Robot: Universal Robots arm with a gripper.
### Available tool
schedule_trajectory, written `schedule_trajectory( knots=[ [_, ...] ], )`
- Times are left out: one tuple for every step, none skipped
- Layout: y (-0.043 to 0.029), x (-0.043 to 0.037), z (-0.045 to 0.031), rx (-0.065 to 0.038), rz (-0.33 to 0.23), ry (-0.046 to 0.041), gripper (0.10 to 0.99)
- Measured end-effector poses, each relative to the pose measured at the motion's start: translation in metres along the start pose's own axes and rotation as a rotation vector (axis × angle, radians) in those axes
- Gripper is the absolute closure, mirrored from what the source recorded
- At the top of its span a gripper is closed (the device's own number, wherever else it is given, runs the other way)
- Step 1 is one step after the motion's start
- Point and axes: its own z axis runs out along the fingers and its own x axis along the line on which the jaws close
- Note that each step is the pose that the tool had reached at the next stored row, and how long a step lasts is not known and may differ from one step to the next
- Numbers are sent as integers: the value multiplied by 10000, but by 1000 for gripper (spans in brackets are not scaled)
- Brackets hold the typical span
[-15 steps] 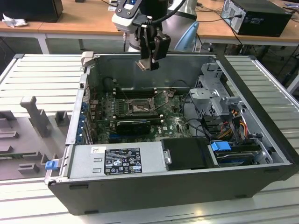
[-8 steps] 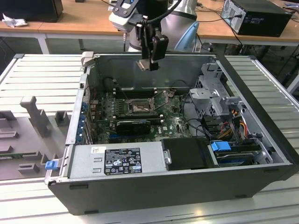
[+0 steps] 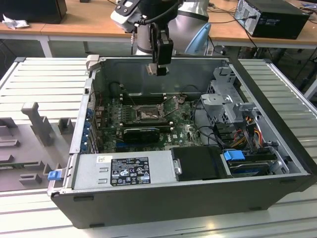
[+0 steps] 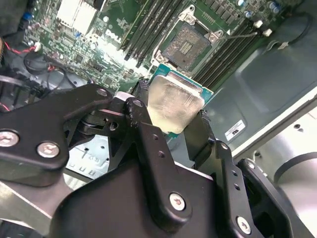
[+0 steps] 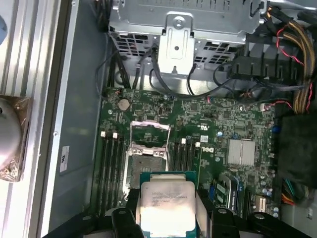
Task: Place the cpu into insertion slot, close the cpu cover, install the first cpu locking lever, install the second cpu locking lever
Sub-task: 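Place the cpu into insertion slot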
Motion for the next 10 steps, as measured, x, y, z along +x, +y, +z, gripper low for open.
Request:
schedule_trajectory(
  knots=[
    [0, 0, 0, -2, 199, -18, 553],
    [0, 0, 1, -3, 370, -32, 553],
    [0, 0, 3, -3, 495, -42, 553],
    [-1, 0, 11, 13, 555, -49, 553],
    [-3, 0, 30, 40, 543, -49, 553],
    [-5, -1, 55, 72, 536, -54, 553],
    [-8, -1, 85, 93, 532, -60, 553],
    [-11, -2, 129, 108, 531, -71, 553],
    [-13, -2, 154, 109, 552, -74, 553],
    [-13, -2, 167, 109, 613, -84, 553]
  ],
)
